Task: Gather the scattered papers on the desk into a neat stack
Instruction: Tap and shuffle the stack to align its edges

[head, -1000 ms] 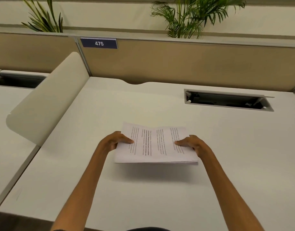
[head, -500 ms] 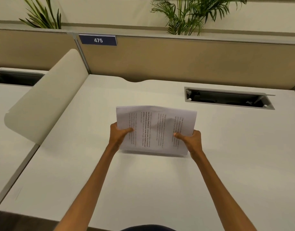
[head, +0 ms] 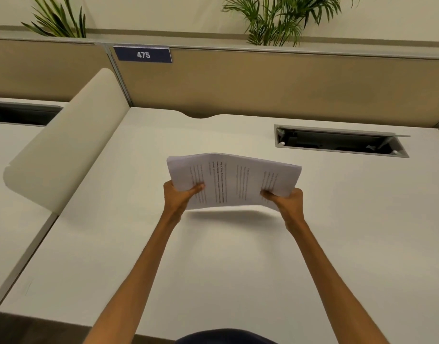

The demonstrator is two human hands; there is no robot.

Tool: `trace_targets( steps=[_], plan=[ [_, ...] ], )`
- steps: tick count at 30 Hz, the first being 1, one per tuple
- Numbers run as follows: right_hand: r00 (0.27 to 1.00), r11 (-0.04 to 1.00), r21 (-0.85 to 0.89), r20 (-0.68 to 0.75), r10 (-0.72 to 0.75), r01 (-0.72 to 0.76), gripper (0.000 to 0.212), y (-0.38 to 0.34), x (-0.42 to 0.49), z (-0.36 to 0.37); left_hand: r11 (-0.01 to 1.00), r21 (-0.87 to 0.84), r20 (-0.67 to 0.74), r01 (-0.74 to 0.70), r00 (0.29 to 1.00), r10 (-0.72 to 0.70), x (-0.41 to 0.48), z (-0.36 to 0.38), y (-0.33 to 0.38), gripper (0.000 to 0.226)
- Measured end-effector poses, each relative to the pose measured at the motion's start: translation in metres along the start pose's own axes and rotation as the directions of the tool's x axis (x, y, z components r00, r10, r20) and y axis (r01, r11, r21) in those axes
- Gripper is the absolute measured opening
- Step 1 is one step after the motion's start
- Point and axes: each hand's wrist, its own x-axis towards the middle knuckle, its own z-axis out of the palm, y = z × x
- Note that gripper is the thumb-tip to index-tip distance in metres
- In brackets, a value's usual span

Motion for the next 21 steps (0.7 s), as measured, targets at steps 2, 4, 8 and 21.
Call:
trace_targets(
  steps=[2,4,8,21],
  plan=[
    [1.000,1.000,-0.010,-0.004,-0.006,0.006,0.042,0.003,0.001,0.001,1.000,0.025,0.013,-0.011,1.000,0.011,0.001,0.002,0.000,0.040],
    [0.999,0.999,-0.038,0.019,0.030,-0.029,0.045,0.010,-0.003,0.003,0.999,0.053,0.032,0.005,0.999,-0.007,-0.001,0.003,-0.007,0.039],
    [1.000,0.999,-0.036,0.024,0.007,-0.006,0.037,0.015,-0.004,0.002,0.999,0.048,-0.003,-0.001,1.000,0.001,-0.002,0.001,-0.016,0.041],
    [0.985,0.986,-0.140,0.134,0.112,-0.093,0.035,0.010,0.006,-0.022,0.973,-0.090,0.099,0.215,0.974,-0.206,-0.010,-0.004,-0.022,0.043]
  ],
)
